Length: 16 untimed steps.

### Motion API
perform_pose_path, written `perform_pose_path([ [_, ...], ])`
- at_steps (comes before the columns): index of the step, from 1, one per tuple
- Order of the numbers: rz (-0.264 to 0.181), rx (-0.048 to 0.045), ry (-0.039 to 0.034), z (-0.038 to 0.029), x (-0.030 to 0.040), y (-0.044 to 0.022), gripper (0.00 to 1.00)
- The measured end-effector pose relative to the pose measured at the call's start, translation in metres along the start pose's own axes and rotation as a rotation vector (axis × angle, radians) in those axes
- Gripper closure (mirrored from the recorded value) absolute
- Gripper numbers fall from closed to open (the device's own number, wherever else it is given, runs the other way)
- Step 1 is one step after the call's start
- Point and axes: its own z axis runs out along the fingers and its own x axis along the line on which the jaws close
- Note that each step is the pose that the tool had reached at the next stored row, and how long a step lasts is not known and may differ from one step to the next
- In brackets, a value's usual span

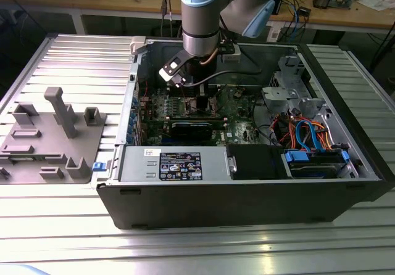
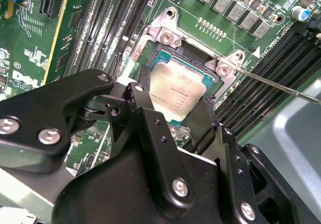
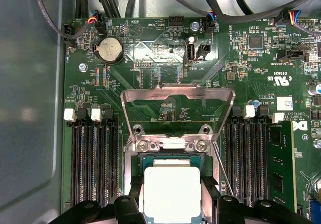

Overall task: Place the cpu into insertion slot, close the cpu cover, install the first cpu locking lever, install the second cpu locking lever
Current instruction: 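Place the cpu into insertion slot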

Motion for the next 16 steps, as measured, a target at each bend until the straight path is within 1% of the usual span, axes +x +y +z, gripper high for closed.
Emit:
perform_pose_path([
  [2,0.0,0.0,0.0,0.0,0.0,0.0,0.46],
  [4,0.0,-0.0012,0.0029,0.0009,0.0005,0.0002,0.45],
  [5,0.0,-0.001,0.0016,0.0007,0.0004,0.0002,0.45],
  [6,0.0,-0.0004,0.0005,0.0003,0.0001,0.0001,0.39],
  [9,0.0,0.0,-0.0002,0.0001,0.0,0.0,0.39],
  [12,0.0,-0.0001,-0.0003,-0.0019,0.0,0.0002,0.39],
  [16,0.0,0.0,-0.0005,-0.002,0.0,0.0002,0.4],
])
